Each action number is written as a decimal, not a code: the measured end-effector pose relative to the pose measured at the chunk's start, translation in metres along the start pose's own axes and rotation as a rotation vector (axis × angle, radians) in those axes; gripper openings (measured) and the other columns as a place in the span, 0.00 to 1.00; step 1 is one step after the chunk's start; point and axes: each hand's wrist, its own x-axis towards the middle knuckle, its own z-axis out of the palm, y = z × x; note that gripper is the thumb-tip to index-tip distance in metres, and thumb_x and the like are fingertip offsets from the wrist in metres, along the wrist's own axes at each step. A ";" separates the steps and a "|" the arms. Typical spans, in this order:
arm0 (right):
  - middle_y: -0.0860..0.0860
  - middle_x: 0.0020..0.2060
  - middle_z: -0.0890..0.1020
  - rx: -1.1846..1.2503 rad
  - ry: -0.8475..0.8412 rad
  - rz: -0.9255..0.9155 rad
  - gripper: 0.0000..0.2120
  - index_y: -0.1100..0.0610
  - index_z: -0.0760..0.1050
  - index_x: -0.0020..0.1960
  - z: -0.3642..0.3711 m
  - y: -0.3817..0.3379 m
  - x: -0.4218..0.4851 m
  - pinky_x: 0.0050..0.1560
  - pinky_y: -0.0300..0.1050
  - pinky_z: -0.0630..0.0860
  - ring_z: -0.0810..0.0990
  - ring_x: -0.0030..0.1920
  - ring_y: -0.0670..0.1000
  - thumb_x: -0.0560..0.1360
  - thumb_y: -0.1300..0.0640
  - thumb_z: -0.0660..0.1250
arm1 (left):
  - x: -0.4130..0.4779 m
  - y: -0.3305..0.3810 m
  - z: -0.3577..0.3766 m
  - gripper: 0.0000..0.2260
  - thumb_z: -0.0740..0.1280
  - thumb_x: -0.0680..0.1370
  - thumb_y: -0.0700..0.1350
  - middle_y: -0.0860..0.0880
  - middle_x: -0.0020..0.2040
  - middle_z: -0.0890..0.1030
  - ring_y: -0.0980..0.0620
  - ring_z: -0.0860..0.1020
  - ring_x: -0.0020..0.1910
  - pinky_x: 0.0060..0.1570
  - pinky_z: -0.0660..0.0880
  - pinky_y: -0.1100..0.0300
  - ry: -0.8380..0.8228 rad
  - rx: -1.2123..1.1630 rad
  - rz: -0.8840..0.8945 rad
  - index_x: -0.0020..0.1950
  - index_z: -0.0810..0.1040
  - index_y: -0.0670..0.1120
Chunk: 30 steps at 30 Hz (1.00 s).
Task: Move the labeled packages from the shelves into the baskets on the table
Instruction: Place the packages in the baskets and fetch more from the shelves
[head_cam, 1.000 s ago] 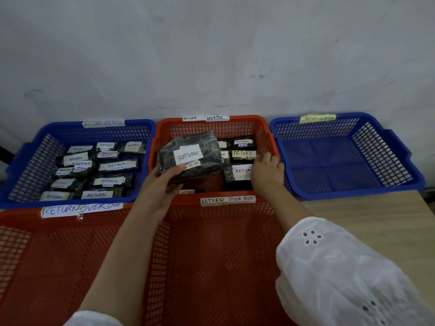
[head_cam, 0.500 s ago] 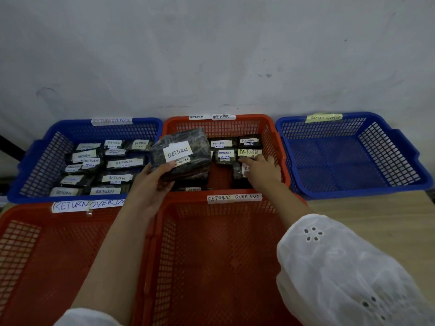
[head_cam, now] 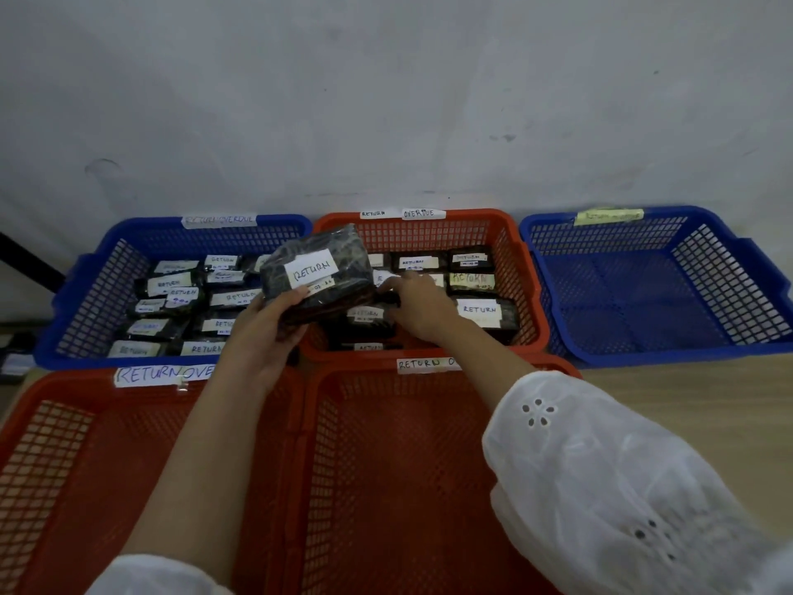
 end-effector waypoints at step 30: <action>0.57 0.68 0.66 0.566 -0.086 -0.237 0.36 0.57 0.61 0.71 0.035 -0.046 0.033 0.70 0.56 0.65 0.65 0.69 0.57 0.68 0.63 0.74 | 0.023 0.009 -0.023 0.12 0.71 0.73 0.42 0.52 0.43 0.84 0.55 0.80 0.46 0.38 0.76 0.65 -0.051 -0.051 -0.009 0.56 0.78 0.45</action>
